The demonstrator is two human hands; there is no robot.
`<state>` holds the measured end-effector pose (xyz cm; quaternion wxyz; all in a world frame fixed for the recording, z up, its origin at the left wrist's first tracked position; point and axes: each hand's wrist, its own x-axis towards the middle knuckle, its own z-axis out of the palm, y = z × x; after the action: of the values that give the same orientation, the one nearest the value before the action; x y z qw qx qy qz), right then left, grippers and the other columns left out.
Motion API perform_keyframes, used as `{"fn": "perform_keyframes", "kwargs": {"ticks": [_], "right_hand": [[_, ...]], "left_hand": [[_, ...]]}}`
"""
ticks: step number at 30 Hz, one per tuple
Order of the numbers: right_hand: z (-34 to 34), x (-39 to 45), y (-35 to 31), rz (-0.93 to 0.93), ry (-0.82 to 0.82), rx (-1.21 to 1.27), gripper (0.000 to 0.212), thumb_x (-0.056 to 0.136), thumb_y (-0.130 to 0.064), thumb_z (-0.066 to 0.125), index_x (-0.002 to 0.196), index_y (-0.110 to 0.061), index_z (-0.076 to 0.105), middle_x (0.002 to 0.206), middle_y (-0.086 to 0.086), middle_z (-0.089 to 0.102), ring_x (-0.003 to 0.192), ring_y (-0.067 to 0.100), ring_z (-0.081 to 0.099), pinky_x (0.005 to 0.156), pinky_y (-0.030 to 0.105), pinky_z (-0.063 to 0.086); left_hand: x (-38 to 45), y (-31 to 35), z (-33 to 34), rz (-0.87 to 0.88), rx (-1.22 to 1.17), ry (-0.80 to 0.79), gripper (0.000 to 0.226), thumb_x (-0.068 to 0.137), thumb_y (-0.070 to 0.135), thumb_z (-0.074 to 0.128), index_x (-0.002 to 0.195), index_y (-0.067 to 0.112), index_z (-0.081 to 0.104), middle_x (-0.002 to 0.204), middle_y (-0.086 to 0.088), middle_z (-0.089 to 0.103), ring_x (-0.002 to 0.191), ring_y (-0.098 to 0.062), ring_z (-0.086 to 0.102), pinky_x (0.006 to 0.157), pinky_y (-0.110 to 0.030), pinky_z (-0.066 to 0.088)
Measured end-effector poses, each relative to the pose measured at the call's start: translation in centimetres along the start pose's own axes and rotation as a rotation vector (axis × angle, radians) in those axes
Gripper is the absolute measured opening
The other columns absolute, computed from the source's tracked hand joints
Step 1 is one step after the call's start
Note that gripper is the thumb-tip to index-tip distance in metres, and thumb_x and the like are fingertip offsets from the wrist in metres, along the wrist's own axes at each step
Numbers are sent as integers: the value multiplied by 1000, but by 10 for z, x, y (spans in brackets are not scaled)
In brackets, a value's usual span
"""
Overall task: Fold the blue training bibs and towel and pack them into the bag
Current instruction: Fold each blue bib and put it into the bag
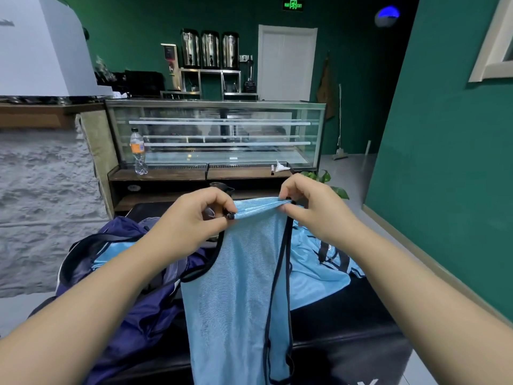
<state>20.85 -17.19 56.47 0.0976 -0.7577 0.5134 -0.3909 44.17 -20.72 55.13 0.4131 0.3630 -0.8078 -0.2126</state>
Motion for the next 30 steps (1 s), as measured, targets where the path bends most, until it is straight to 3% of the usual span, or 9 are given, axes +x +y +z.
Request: {"fn": "perform_keyframes", "kwargs": {"ticks": [2, 5, 9, 14, 17, 21, 23, 27, 30], "right_hand": [[1, -1, 0, 19, 25, 46, 22, 90, -12, 64, 87, -32, 53, 88, -7, 56, 82, 7, 51, 65, 9, 45], [3, 0, 1, 60, 31, 157, 18, 89, -8, 64, 85, -24, 56, 76, -9, 51, 70, 9, 53, 62, 19, 55], [5, 0, 4, 110, -6, 304, 19, 88, -3, 63, 83, -16, 52, 80, -5, 56, 69, 9, 56, 60, 24, 57], [6, 1, 6, 107, 9, 281, 19, 88, -3, 64, 81, -17, 53, 78, -4, 60, 66, 6, 59, 62, 21, 55], [5, 0, 8, 104, 21, 282, 20, 88, -2, 64, 81, -17, 53, 80, -4, 61, 70, 12, 61, 62, 19, 53], [4, -1, 8, 101, 33, 298, 20, 88, -3, 64, 81, -18, 54, 80, -2, 61, 73, 22, 62, 64, 21, 54], [4, -1, 6, 94, 35, 309, 19, 87, -3, 65, 81, -17, 54, 79, -2, 61, 69, 15, 58, 62, 19, 53], [4, -3, 4, 90, 17, 345, 18, 87, -4, 67, 84, -18, 55, 81, -3, 61, 68, 9, 56, 62, 16, 49], [2, -5, 4, 84, -13, 268, 23, 85, -7, 69, 86, -26, 57, 81, -14, 58, 68, 1, 52, 67, 15, 45]], "left_hand": [[0, 3, -1, -19, -36, -47, 27, 81, 7, 73, 79, 33, 66, 82, 5, 67, 67, -5, 57, 65, -15, 46], [-2, 6, -1, -88, -188, -142, 20, 82, 3, 70, 86, 23, 68, 80, 3, 70, 71, -6, 61, 69, -17, 50], [-2, 9, 0, -124, -312, -191, 16, 84, -1, 64, 79, 14, 68, 66, 6, 65, 58, -5, 54, 59, -12, 46], [-3, 9, 5, -101, -309, -197, 11, 70, 22, 73, 75, 30, 70, 74, 7, 68, 66, -4, 60, 66, -16, 50], [-5, 2, 8, -117, -234, -209, 31, 58, 37, 77, 84, 34, 63, 79, 13, 63, 67, -8, 58, 66, -21, 47], [-6, -3, 16, -68, -108, -104, 37, 60, 54, 81, 85, 47, 55, 91, 6, 58, 66, -9, 55, 66, -29, 48], [-7, -3, 21, -42, -109, -52, 29, 61, 48, 68, 85, 47, 53, 92, 8, 56, 65, -11, 53, 65, -26, 47], [-6, -2, 32, 21, 29, 84, 35, 74, 7, 69, 83, 36, 51, 87, 7, 55, 68, -9, 50, 65, -19, 41], [-3, -3, 34, -2, -22, 102, 38, 81, -6, 61, 81, 32, 56, 82, -6, 60, 70, -20, 52, 68, -34, 44]]}}
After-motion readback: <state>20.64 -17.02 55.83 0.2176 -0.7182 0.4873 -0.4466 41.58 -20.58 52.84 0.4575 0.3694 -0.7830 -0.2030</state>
